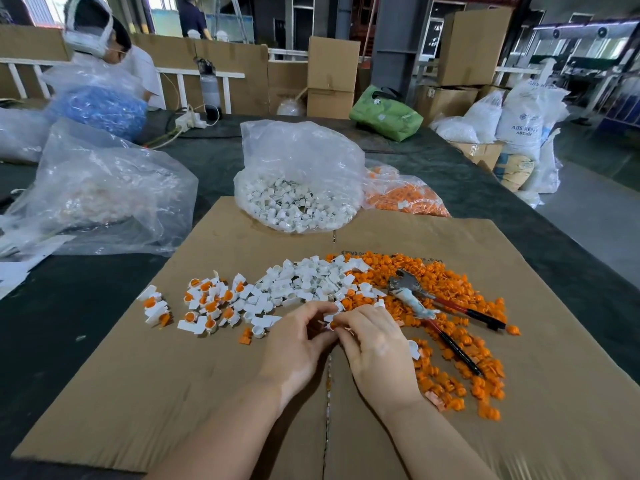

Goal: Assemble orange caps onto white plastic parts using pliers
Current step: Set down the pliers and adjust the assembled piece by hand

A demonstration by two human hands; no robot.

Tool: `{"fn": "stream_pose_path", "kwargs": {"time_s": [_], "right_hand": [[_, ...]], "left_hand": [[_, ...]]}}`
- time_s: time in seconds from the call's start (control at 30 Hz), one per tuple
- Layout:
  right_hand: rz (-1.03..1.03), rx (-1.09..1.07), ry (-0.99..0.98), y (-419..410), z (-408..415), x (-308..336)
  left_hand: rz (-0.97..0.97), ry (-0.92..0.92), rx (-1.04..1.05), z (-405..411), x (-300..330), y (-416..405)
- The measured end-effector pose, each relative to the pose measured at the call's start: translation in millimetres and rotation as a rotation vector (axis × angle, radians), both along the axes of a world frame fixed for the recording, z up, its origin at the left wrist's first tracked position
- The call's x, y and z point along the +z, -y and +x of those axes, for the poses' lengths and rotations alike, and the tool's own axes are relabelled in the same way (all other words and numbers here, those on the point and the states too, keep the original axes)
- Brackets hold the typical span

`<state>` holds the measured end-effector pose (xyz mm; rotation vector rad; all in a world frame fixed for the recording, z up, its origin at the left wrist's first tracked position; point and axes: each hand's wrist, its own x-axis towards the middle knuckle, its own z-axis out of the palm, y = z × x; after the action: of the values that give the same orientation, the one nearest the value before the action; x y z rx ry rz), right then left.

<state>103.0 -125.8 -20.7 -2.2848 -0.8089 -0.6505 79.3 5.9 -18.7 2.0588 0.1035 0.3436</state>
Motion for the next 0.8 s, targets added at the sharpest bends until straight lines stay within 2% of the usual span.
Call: {"fn": "stream_pose_path", "kwargs": {"time_s": [0.27,0.5,0.63,0.8], "right_hand": [[-0.068,-0.046,0.013,-2,0,-1],[0.029,-0.243,0.014,-1,3,-6],[0.05,-0.377,0.015,-2,2,-5],[0.062,-0.463,0.023,-2,3,-7]], "left_hand": [[-0.025,-0.008,-0.022,-1,0,3],[-0.093,0.031,0.095,-1,13,-4],[0.07,0.043,0.269,9,26,-42],[0.481,-0.163,0.541,14,24,-82]]}}
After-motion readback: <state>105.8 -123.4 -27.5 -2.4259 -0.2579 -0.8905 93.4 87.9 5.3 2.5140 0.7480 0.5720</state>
